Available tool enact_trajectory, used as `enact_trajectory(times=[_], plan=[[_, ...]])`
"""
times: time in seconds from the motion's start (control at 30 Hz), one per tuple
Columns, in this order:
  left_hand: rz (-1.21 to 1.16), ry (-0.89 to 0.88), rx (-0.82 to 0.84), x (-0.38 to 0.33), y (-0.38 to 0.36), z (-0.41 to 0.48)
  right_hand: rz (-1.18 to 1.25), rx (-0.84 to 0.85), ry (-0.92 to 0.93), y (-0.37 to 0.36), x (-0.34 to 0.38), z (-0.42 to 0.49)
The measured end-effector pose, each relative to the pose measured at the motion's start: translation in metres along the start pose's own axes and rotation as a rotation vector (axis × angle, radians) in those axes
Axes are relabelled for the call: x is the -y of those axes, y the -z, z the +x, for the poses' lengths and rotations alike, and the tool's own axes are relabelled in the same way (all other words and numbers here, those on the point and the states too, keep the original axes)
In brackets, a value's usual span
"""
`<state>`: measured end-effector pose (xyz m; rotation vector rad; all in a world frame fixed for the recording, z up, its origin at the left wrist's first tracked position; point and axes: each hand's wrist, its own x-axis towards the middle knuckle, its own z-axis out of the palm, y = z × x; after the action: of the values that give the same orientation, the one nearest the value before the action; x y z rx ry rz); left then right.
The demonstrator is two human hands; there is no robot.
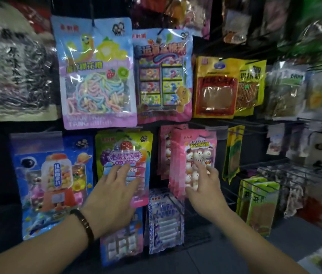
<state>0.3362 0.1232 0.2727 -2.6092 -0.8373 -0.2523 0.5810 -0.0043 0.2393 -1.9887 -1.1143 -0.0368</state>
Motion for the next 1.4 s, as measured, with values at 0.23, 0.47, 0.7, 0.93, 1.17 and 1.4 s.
enact_trajectory(times=[0.23,0.47,0.7,0.93,1.17,1.4], plan=[[0.118,0.032,0.012,0.009,-0.020,0.026,-0.203,-0.042,0.000,-0.017,-0.010,0.047],[0.143,0.015,-0.016,0.022,-0.051,0.040,-0.204,0.014,-0.021,-0.046,-0.008,0.093],[0.077,-0.015,-0.036,0.032,-0.067,0.042,-0.186,0.043,-0.136,-0.065,0.009,0.136],[0.146,-0.008,-0.014,0.028,-0.052,0.035,-0.245,0.046,-0.070,-0.063,0.022,0.115],[0.058,0.006,-0.154,0.055,-0.060,0.003,-0.455,-0.215,0.682,-0.086,0.053,0.037],[0.052,0.135,-0.309,0.084,-0.071,-0.039,-0.662,-0.055,0.662,-0.143,0.083,0.011]])
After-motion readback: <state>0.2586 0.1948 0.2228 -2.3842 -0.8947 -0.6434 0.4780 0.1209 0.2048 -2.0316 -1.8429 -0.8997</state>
